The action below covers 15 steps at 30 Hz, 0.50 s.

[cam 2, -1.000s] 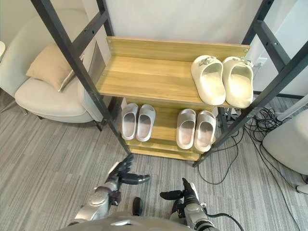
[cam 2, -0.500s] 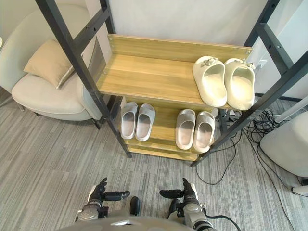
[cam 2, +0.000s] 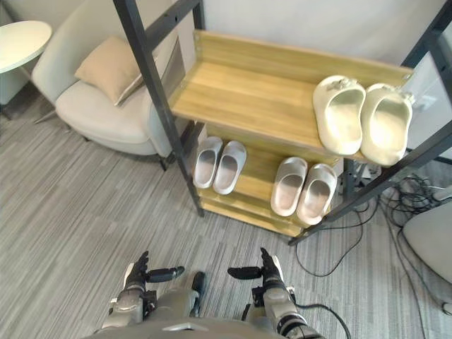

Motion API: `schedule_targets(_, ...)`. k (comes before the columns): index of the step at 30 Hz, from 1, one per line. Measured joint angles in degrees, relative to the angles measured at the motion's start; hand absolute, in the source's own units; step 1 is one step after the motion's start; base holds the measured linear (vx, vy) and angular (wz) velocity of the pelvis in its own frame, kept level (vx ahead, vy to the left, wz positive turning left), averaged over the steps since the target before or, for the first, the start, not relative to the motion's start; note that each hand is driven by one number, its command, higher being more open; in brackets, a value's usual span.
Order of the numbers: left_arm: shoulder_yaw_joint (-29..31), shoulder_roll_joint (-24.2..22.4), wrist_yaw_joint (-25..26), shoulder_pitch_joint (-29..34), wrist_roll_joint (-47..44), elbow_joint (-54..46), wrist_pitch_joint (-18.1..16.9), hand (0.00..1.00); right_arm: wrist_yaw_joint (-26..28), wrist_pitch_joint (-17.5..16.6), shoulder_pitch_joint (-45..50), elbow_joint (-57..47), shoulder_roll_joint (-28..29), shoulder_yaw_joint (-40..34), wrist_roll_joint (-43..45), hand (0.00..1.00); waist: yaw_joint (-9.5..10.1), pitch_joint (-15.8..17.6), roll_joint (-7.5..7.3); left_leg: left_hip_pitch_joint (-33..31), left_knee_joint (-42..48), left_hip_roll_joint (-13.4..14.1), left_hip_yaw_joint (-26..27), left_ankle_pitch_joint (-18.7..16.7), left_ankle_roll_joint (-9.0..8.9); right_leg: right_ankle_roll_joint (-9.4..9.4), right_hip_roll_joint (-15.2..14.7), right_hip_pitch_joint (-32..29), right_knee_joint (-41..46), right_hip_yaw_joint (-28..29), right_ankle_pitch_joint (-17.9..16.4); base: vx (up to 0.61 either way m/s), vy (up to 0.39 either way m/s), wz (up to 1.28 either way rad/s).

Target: Organize the slippers on the shoe rack

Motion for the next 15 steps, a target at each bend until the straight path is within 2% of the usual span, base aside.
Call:
schedule_targets(2, -0.6, -1.2, 0.1, -0.2, -0.6, 0.5, -0.4, 1.00, -0.2, 0.0, -0.7, 0.1, -0.7, 1.0, 0.0, 1.00, 0.05, 1.1, 3.24, -0.1, -4.1, 2.8, -2.9, 3.6, -1.89, -1.72, 3.5, 1.1, -4.5, -2.9, 3.2, -0.28, -0.163, 0.41)
schedule_targets(4, -0.7, -1.9, 0.2, -0.3, -1.5, 0.6, -0.6, 1.00, -0.4, 0.0, -0.5, 0.2, -1.1, 0.8, 0.0, 1.00, -0.30, 1.8, 4.30, 0.0, -7.4, 4.8, -1.8, 3.1, -2.75, -3.02, 4.9, 1.6, -6.0, -5.9, 4.6, -0.18, -0.135, 0.63)
schedule_targets(5, -0.8, -1.7, 0.2, -0.8, -1.5, 1.2, -0.6, 1.00, -0.6, 0.1, -0.4, 0.2, -1.0, 0.0, 0.0, 1.00, -0.80, 1.9, 3.86, 0.0, -9.8, 5.3, 0.9, 0.6, -2.74, -3.63, 4.4, 1.5, -7.1, -7.8, 5.4, -0.15, -0.120, 1.00)
schedule_targets(6, -1.0, -1.0, 0.1, -1.8, -1.4, 1.9, -0.5, 1.00, -0.8, 0.1, -0.5, 0.1, -0.6, -1.2, -0.1, 1.00, -1.48, 2.7, 2.90, -0.4, -9.4, 5.3, 5.6, -0.1, -2.33, -4.08, 2.6, 1.1, -6.9, -9.9, 5.8, -0.12, -0.070, 1.19)
schedule_targets(7, -1.2, -0.4, 0.0, -2.3, -1.4, 2.4, -0.6, 1.00, -1.1, 0.3, -0.4, 0.2, -1.1, -2.9, -0.1, 1.00, -1.56, 2.9, 2.28, -1.3, -4.4, 4.9, 9.5, -0.2, -2.30, -4.31, 0.5, 0.1, -6.1, -11.9, 5.7, -0.11, -0.042, 1.01)
schedule_targets(9, -1.4, -0.5, 0.1, -2.2, -1.3, 2.7, -0.9, 1.00, -1.3, 0.4, 0.2, 0.2, -2.7, -4.4, -0.1, 1.00, -1.73, 3.2, 1.65, -0.2, 3.0, 3.7, 10.8, -0.7, -1.86, -4.03, -2.1, -0.2, -5.7, -13.8, 5.9, -0.09, 0.018, 0.69)
schedule_targets(10, -1.4, -0.5, 0.1, -2.2, -1.3, 2.8, -0.9, 1.00, -1.3, 0.4, 0.2, 0.2, -2.7, -4.4, -0.1, 1.00, -1.73, 3.2, 1.68, -0.2, 3.2, 3.7, 10.8, -0.8, -1.86, -4.01, -2.2, -0.2, -5.7, -13.9, 5.9, -0.07, 0.094, 0.79)
schedule_targets(11, -2.5, -0.7, 0.3, -1.8, -1.0, 3.4, -0.9, 1.00, -1.3, 0.4, 1.3, 0.2, -4.1, -4.7, -0.1, 1.00, -1.77, 2.6, 2.70, 2.9, 8.2, 4.9, 12.9, -5.2, -1.67, -3.41, -3.5, -0.1, -5.3, -16.6, 6.3, -0.06, 0.151, 0.95)
schedule_targets(12, -3.0, -0.7, 0.2, -1.8, -0.4, 4.1, -0.9, 1.00, -1.2, 0.5, 1.9, 0.2, -4.4, -4.8, -0.1, 1.00, -2.34, 2.1, 3.46, 4.4, 10.1, 7.4, 16.9, -8.4, -0.78, -3.09, -4.2, -0.1, -4.4, -19.8, 6.5, -0.05, 0.203, 1.18)
schedule_targets(13, -3.2, -0.8, 0.2, -1.8, -0.2, 4.2, -0.9, 1.00, -1.2, 0.6, 2.0, 0.2, -4.3, -4.9, -0.1, 1.00, -2.87, 1.8, 3.82, 4.7, 10.1, 8.3, 18.6, -9.1, -0.72, -3.07, -4.6, -0.1, -3.7, -21.5, 6.5, -0.08, 0.233, 1.36)
schedule_targets(14, -3.6, -1.0, 0.1, -1.9, 0.4, 4.6, -0.9, 1.00, -0.8, 1.0, 2.1, 0.1, -3.8, -6.4, -0.1, 1.00, -3.30, 1.4, 3.88, 4.5, 7.8, 8.2, 21.8, -8.8, -0.20, -2.15, -5.2, 0.3, -3.4, -25.2, 6.9, -0.08, 0.207, 1.12)
schedule_targets(15, -4.0, -0.5, 0.0, -1.9, 0.7, 4.6, -0.9, 1.00, -0.7, 1.1, 2.4, 0.1, -3.0, -7.1, -0.1, 1.00, -3.40, 1.0, 3.21, 4.5, 6.3, 7.4, 21.6, -8.4, 0.29, -1.52, -5.3, 1.0, -4.7, -26.1, 7.1, -0.07, 0.153, 1.03)
